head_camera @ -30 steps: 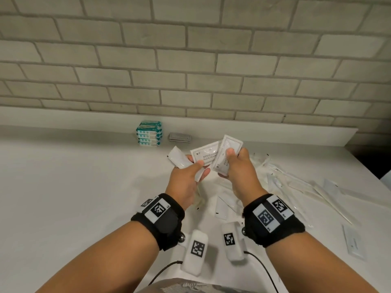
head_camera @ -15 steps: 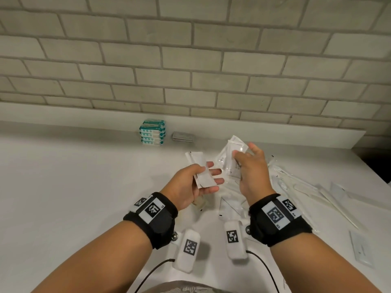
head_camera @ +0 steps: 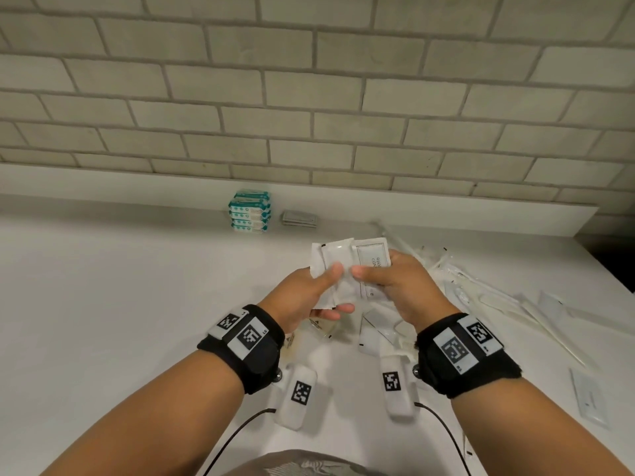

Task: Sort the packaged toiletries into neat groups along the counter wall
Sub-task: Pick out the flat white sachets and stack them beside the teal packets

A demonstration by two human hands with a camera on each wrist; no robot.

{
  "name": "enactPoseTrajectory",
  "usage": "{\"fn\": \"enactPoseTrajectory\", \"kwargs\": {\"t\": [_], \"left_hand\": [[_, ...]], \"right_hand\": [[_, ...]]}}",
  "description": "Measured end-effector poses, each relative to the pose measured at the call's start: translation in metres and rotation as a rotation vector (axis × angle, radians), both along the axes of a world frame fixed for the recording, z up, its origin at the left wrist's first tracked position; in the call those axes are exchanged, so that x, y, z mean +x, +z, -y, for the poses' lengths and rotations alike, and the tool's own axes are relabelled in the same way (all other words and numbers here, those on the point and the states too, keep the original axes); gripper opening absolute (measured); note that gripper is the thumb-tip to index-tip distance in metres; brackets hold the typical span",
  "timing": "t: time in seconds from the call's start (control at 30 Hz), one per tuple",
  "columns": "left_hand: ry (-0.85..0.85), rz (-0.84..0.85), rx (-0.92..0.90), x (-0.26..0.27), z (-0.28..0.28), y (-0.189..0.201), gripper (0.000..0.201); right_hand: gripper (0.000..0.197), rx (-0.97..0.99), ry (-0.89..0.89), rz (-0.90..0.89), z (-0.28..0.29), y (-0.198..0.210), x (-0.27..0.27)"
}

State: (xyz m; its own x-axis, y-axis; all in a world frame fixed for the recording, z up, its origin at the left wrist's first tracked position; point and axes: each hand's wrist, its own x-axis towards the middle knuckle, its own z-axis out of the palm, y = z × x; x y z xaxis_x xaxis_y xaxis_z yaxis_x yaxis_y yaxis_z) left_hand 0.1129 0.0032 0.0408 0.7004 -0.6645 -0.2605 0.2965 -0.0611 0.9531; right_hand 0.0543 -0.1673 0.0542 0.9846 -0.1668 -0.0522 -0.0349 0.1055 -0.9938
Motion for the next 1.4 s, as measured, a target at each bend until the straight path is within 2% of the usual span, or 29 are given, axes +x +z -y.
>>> {"fn": "enactPoseTrajectory", "kwargs": {"t": [0.07,0.1,0.17,0.23,0.3,0.4,0.43,0.57,0.7,0.77,0.87,0.93,0.97,1.03,1.1,1.13,1.2,1.23,1.33,1.37,1.4], "left_hand": [[0.029,-0.068,0.024,0.006,-0.001,0.002,0.061],[0.057,-0.099,0.003,0.008,-0.002,0.003,0.057],[0.137,-0.132,-0.065,0.013,-0.004,0.005,0.034],[0.208,-0.102,-0.105,0.021,-0.007,0.004,0.031],[0.253,-0.047,-0.124,0.026,-0.01,0.002,0.035],[0.301,-0.01,-0.142,0.029,-0.014,-0.002,0.029],[0.312,0.002,-0.145,0.028,-0.015,-0.003,0.027],[0.325,0.034,-0.153,0.027,-0.014,-0.005,0.023],[0.136,0.196,0.029,0.025,-0.011,0.003,0.023],[0.097,0.227,0.016,0.025,-0.009,0.006,0.025],[0.096,0.178,-0.012,0.026,-0.011,0.005,0.032],[0.046,0.176,0.039,0.023,-0.016,0.002,0.031],[0.041,0.197,0.079,0.024,-0.018,0.001,0.029],[0.033,0.265,0.166,0.028,-0.023,0.002,0.025],[-0.037,0.33,0.259,0.033,-0.024,0.006,0.023],[-0.073,0.353,0.278,0.034,-0.023,0.009,0.022],[-0.07,0.37,0.259,0.032,-0.018,0.013,0.014],[-0.026,0.363,0.247,0.03,-0.016,0.016,0.019],[0.106,0.223,0.21,0.031,-0.014,0.014,0.06],[0.122,0.19,0.205,0.033,-0.014,0.01,0.064],[0.119,0.205,0.232,0.033,-0.016,0.007,0.059]], "right_hand": [[0.02,-0.151,-0.052,0.089,0.003,0.002,0.001],[0.024,-0.245,-0.04,0.118,0.004,0.001,0.002],[0.039,-0.401,0.055,0.111,0.004,-0.005,0.003],[0.042,-0.448,0.092,0.074,-0.001,-0.011,0.0],[0.04,-0.42,0.033,0.06,-0.002,-0.017,-0.003],[0.013,-0.3,-0.061,0.022,0.001,-0.021,-0.008],[0.009,-0.29,-0.075,0.017,0.002,-0.02,-0.008],[0.011,-0.162,-0.118,0.038,0.002,-0.012,-0.001],[0.022,-0.168,0.043,0.045,-0.002,0.003,0.006],[0.028,-0.157,0.074,0.032,-0.006,0.006,0.009],[0.031,-0.105,-0.119,0.067,-0.009,0.003,0.014],[0.031,-0.102,-0.165,0.068,-0.006,0.001,0.014],[0.027,-0.176,-0.134,0.061,-0.005,0.003,0.011],[0.016,-0.488,-0.014,0.033,-0.002,0.01,0.005],[0.02,-0.778,0.153,-0.036,-0.001,0.016,0.002],[0.024,-0.848,0.243,-0.071,-0.002,0.018,0.003],[0.023,-0.867,0.333,-0.115,-0.009,0.017,0.004],[0.026,-0.842,0.304,-0.12,-0.011,0.015,0.005],[0.05,-0.648,0.105,-0.11,-0.012,0.006,0.006],[0.057,-0.597,0.047,-0.111,-0.009,0.001,0.006],[0.055,-0.569,-0.005,-0.114,-0.006,-0.003,0.005]]}}
